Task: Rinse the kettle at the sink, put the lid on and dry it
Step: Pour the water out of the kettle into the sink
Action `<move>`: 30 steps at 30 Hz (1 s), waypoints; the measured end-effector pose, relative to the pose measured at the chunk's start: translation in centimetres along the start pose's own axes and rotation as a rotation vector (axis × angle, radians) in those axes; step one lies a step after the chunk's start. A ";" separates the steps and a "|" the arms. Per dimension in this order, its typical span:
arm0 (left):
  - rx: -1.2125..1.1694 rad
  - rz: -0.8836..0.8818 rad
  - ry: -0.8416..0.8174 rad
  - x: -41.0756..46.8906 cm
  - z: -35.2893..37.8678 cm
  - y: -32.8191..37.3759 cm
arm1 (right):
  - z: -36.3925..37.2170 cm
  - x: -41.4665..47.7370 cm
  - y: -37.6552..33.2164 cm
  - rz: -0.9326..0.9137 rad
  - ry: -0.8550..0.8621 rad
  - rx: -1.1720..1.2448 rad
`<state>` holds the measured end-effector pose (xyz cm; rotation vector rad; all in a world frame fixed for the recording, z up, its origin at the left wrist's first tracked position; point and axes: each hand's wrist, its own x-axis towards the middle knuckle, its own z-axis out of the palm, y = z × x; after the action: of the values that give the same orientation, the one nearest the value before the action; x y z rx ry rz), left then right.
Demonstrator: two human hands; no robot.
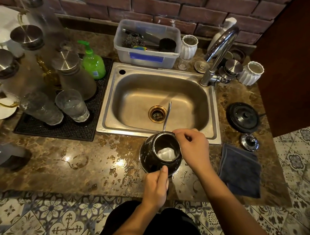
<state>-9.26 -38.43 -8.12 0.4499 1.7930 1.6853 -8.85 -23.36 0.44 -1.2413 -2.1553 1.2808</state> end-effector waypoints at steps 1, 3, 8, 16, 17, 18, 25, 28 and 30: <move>-0.006 -0.006 -0.005 0.0 0.0 0.0 | 0.0 0.0 0.0 0.003 0.001 -0.001; -0.011 -0.016 -0.012 0.0 -0.1 0.2 | 0.1 0.0 -0.1 0.008 0.004 -0.007; -0.020 -0.027 -0.041 -0.1 -0.2 0.6 | 0.1 -0.3 -0.2 0.011 0.008 -0.013; 0.260 -0.112 -0.138 -0.4 -2.3 2.4 | -1.2 -0.6 -0.3 -0.018 -0.087 -0.014; 0.343 -0.124 -0.139 -0.4 -2.9 2.9 | -1.4 -0.6 -0.3 -0.026 -0.099 -0.012; 0.418 -0.126 -0.128 -0.4 -3.5 3.5 | -1.8 -0.6 -0.1 -0.029 -0.110 -0.012; 0.445 0.186 0.193 -0.1 -4.8 10.2 | -6.1 -0.2 2.3 -0.059 -0.133 -0.041; 0.364 0.269 0.159 0.1 -1.7 12.8 | -8.8 0.4 4.0 -0.062 -0.131 -0.039; 0.324 0.306 0.128 0.2 1.1 13.6 | -10.7 0.8 5.2 -0.068 -0.125 -0.051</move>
<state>-11.00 -35.74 5.11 0.8080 2.1946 1.6530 0.35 -15.88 1.77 -1.1239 -2.3099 1.3155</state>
